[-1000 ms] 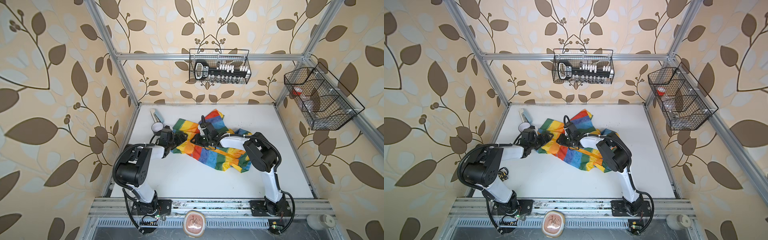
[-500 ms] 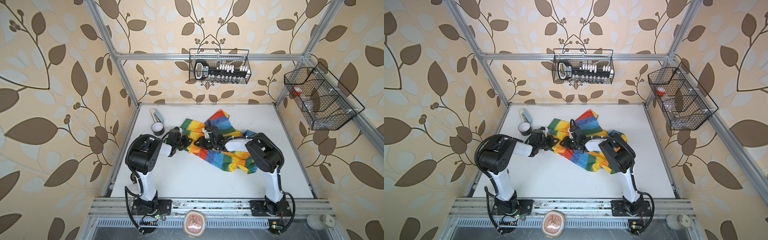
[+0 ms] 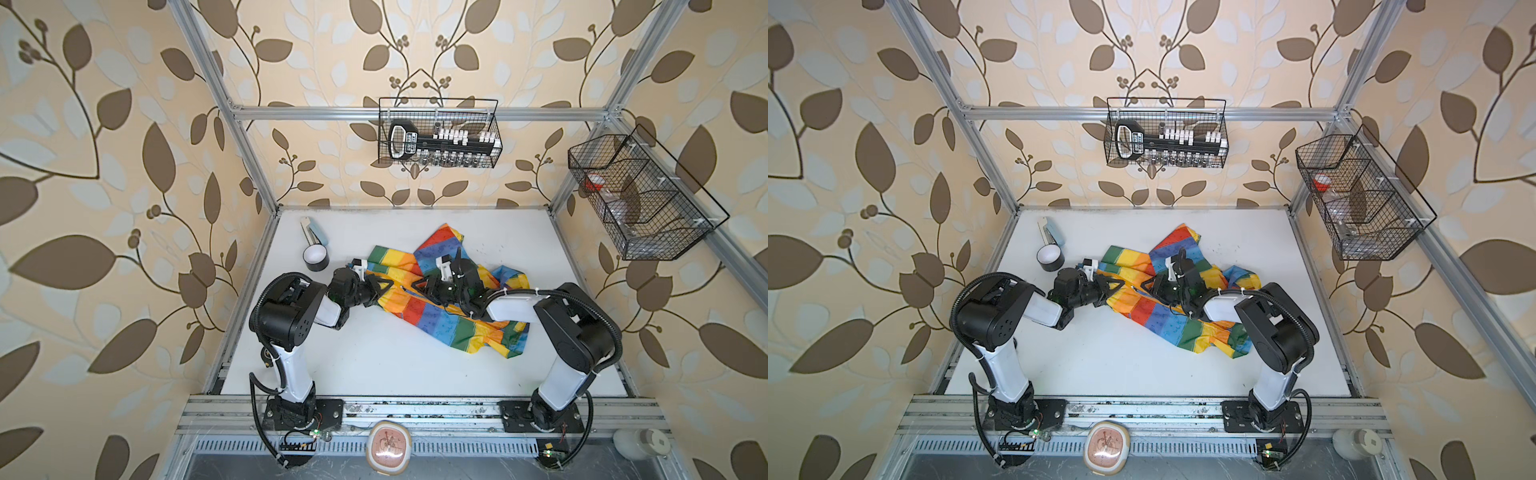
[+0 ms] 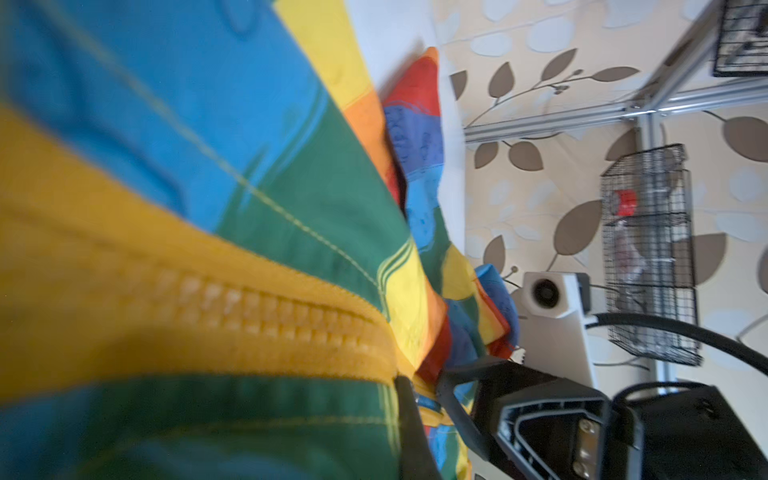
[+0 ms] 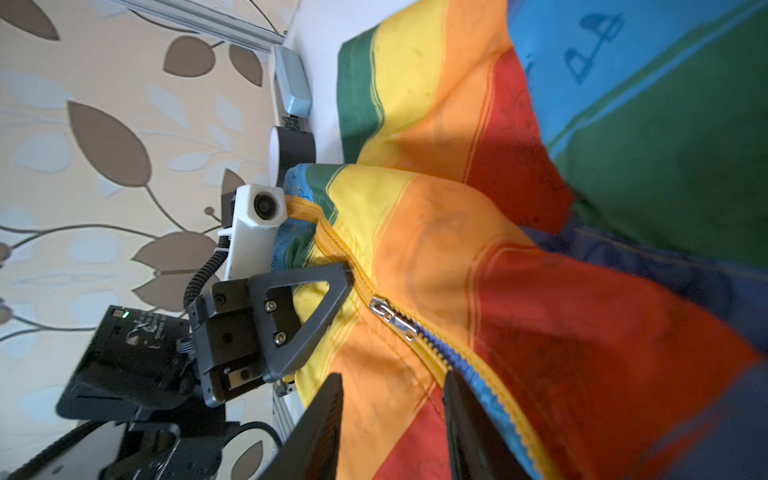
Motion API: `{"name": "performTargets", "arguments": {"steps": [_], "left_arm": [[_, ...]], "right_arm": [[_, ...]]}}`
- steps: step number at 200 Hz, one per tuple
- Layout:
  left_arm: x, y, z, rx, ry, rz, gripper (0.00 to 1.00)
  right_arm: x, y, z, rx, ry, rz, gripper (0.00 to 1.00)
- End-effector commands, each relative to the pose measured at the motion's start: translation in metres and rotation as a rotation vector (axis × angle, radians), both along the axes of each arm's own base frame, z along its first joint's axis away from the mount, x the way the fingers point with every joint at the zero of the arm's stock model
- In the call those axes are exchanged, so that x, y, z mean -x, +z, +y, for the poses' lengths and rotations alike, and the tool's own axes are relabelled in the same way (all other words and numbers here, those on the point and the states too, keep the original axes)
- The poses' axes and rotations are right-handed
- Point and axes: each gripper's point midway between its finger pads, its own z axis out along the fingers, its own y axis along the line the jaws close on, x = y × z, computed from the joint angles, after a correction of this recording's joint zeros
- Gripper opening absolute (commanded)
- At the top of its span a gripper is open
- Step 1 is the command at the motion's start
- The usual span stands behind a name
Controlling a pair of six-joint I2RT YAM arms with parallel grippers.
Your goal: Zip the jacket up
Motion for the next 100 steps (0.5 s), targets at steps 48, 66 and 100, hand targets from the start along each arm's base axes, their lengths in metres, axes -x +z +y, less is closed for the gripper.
{"name": "performTargets", "arguments": {"steps": [48,66,100], "left_arm": [[0.018,0.105,-0.036,0.153,-0.151,-0.232,0.0],[0.02,0.111,-0.038,0.163,-0.16,-0.239,0.0],[0.022,0.12,-0.04,0.189,-0.16,-0.242,0.0]], "right_arm": [[0.003,0.048,0.01,-0.267,-0.005,-0.057,0.45],[0.003,0.056,0.01,-0.311,-0.019,-0.067,0.46],[0.002,0.068,0.007,-0.363,-0.04,-0.088,0.47]]}}
